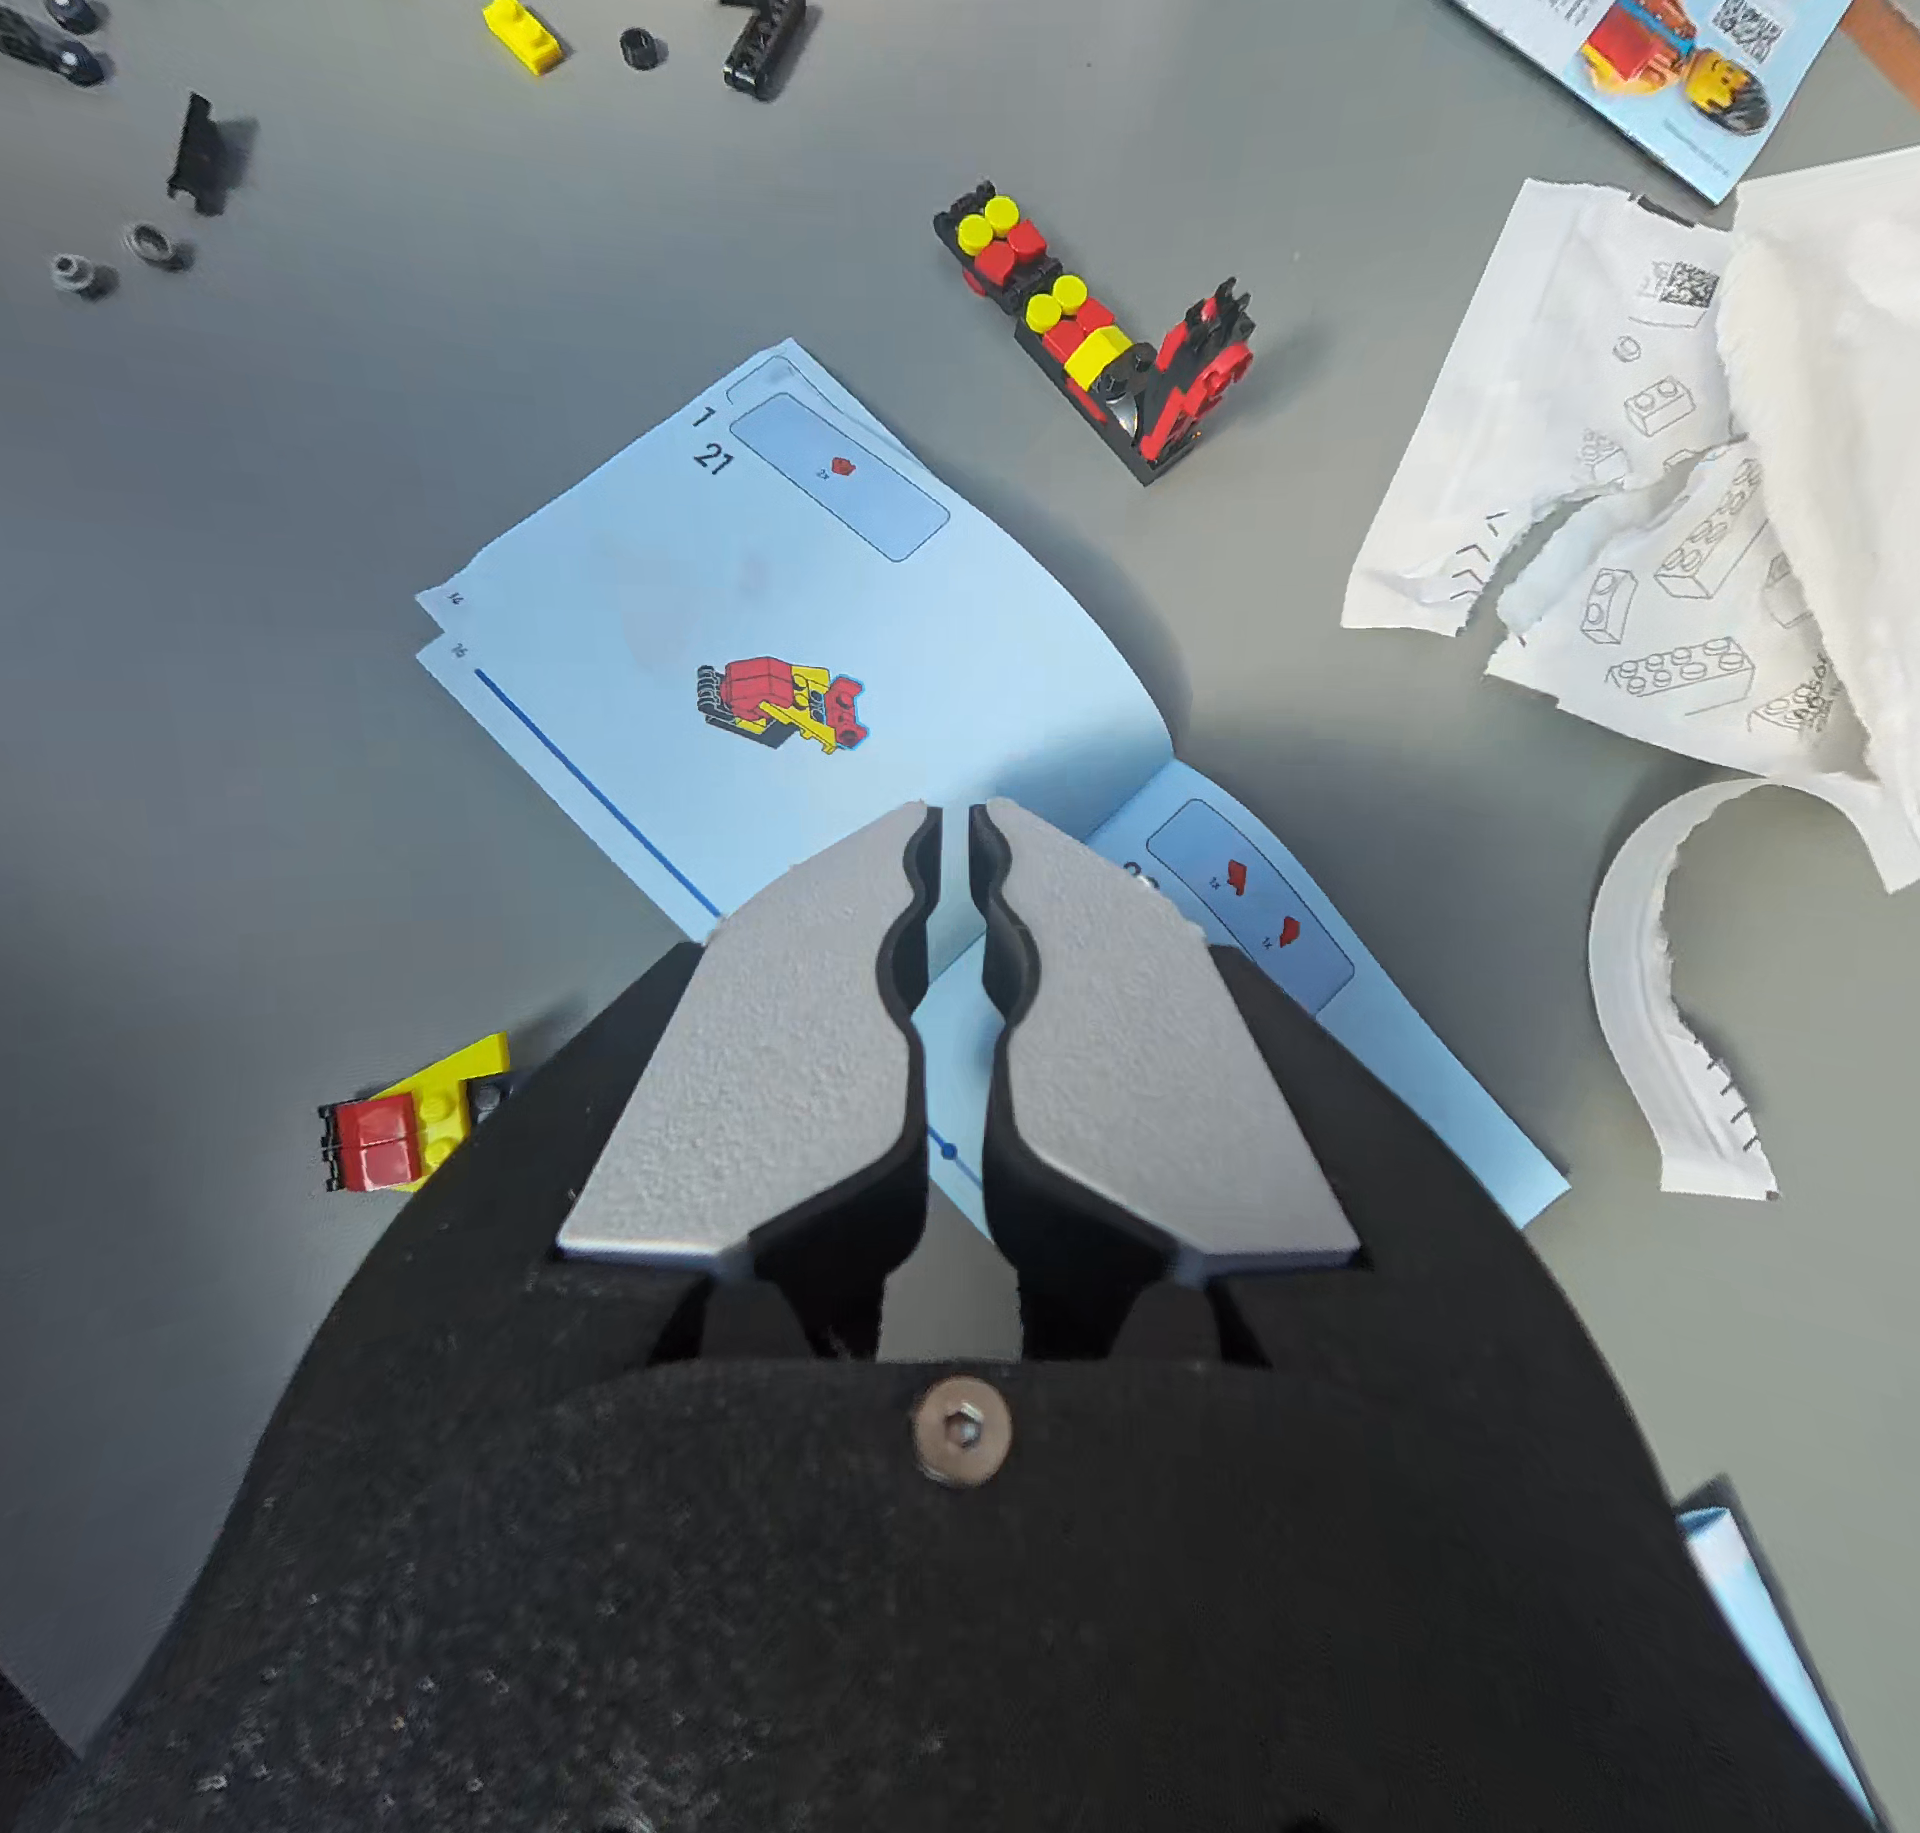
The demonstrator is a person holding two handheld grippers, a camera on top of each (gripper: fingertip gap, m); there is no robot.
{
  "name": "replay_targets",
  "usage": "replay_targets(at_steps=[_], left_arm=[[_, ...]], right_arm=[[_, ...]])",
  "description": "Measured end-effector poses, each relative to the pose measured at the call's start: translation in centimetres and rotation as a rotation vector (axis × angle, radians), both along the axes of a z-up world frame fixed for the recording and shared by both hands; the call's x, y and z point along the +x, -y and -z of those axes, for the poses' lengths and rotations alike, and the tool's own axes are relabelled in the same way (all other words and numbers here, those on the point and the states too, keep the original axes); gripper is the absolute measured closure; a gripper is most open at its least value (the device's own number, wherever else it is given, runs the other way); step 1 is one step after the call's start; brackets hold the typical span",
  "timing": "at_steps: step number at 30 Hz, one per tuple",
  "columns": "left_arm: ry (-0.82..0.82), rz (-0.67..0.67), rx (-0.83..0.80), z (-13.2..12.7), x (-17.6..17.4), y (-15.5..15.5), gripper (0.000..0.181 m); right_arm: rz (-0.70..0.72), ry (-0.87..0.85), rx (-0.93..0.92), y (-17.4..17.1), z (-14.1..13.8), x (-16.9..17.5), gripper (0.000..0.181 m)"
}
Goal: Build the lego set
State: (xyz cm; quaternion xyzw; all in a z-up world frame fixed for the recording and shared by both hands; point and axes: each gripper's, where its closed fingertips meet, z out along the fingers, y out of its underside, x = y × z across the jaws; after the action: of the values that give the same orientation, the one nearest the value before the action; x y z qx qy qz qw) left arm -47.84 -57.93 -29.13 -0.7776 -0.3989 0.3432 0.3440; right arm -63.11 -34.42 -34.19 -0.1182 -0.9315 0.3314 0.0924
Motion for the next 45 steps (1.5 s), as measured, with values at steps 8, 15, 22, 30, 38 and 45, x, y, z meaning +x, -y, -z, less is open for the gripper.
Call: replay_targets(at_steps=[8, 15, 22, 30, 38, 45], left_arm=[[-0.062, -0.048, -0.052, 3.0, 5.0, 0.3, 0.170], [-0.163, -0.041, -0.016, 3.0, 4.3, 1.1, 0.167], [-0.118, -0.110, -0.102, 4.2, 4.4, 4.0, 0.167], [-0.180, -0.143, -0.071, 3.3, 3.8, 5.4, 0.167], [-0.156, -0.087, -0.054, 4.0, 3.7, 5.2, 0.167], [-0.137, -0.065, -0.018, 4.2, 3.7, 5.3, 0.167]], right_arm=[[-0.183, 0.019, -0.250, 7.3, -6.3, 5.2, 0.169], [-0.440, 0.024, -0.250, 22.0, -5.8, 6.6, 0.167], [-0.621, -0.058, -0.028, 33.4, 1.1, 5.1, 0.178], [-0.752, -0.034, -0.033, 36.3, 1.7, 6.1, 0.174], [-0.885, -0.079, -0.027, 38.5, 2.4, 7.5, 0.167], [-0.919, -0.005, 0.012, 38.7, 2.6, 8.2, 0.180]])
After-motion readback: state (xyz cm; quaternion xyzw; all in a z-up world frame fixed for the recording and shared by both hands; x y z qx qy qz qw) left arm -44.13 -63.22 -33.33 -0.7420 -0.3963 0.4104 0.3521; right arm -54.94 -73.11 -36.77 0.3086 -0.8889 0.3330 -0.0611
